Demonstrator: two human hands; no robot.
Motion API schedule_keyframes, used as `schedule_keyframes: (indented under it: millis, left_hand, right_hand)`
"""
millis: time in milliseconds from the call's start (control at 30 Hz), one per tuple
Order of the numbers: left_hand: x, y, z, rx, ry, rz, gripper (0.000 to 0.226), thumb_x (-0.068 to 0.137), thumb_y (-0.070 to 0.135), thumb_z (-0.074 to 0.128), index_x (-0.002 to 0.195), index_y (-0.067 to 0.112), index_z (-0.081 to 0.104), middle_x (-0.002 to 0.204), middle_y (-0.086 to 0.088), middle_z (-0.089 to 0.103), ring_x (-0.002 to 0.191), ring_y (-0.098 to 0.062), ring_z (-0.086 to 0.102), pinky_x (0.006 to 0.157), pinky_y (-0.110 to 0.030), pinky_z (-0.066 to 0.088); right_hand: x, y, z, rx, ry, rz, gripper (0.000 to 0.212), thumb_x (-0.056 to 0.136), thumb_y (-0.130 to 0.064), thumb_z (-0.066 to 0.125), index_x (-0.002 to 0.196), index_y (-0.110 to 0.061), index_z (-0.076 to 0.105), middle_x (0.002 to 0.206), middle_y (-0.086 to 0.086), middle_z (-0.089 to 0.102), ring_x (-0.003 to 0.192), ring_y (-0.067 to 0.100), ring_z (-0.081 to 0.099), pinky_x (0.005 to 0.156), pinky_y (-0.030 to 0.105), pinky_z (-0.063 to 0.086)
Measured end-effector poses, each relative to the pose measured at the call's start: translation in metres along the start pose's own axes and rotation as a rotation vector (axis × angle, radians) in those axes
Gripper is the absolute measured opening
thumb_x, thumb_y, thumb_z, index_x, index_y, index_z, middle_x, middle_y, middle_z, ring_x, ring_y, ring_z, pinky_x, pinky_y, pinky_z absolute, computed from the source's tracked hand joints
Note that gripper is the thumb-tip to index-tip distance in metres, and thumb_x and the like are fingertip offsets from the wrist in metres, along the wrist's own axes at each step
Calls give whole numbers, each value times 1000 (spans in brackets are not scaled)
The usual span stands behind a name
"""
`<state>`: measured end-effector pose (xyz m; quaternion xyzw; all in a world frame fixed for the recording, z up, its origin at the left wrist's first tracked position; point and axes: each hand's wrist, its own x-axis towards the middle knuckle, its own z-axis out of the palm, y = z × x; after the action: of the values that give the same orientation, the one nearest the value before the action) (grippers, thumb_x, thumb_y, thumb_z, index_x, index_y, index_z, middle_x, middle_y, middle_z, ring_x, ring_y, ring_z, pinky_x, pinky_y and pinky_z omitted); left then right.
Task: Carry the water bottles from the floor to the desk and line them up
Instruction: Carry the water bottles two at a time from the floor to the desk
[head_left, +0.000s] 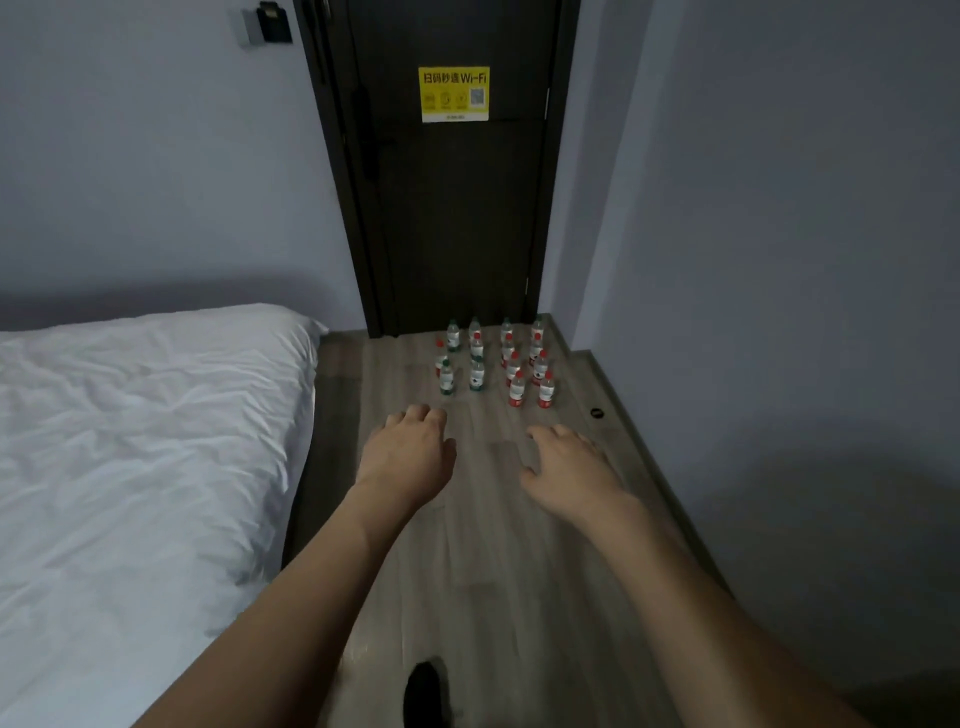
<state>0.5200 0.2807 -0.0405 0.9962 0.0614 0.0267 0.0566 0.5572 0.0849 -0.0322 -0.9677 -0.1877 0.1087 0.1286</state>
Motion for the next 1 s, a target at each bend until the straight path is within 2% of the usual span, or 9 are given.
schedule_keyframes:
  millis: [200,467,733,1000]
  left_hand:
    - [120,-54,0,-25,2,54,47,98,40,41,140,19,43,139,-5,50,120,-28,52,95,-39,45]
    - [252,-106,-3,-49,-56,73,50,99,40,41,145,21,37,145,-5,44,127,-28,46,99,-43,44]
    - [387,-132,22,-67,-107,68,50,99,40,41,145,23,37,147,-4,41,129,-28,43,99,-42,43]
    - [541,-147,31,-43,-118,47,50,98,42,42,144,23,38,144,-4,42,126,-27,45,96,-41,44]
  right_hand:
    - [122,-24,-10,9,27,31,53,90,-33,53,139,-17,43,138,7,48,125,27,46,105,38,38]
    - [255,-45,-33,50,80,57,52,87,-34,56,136,-20,46,135,3,49,119,23,50,94,35,45]
    - [398,-28,-37,61,60,71,45,88,-37,53,130,-22,50,132,5,51,121,26,48,101,39,43]
    - [553,2,-56,92,46,63,48,89,-36,56,134,-23,47,139,4,46,129,26,43,107,41,38]
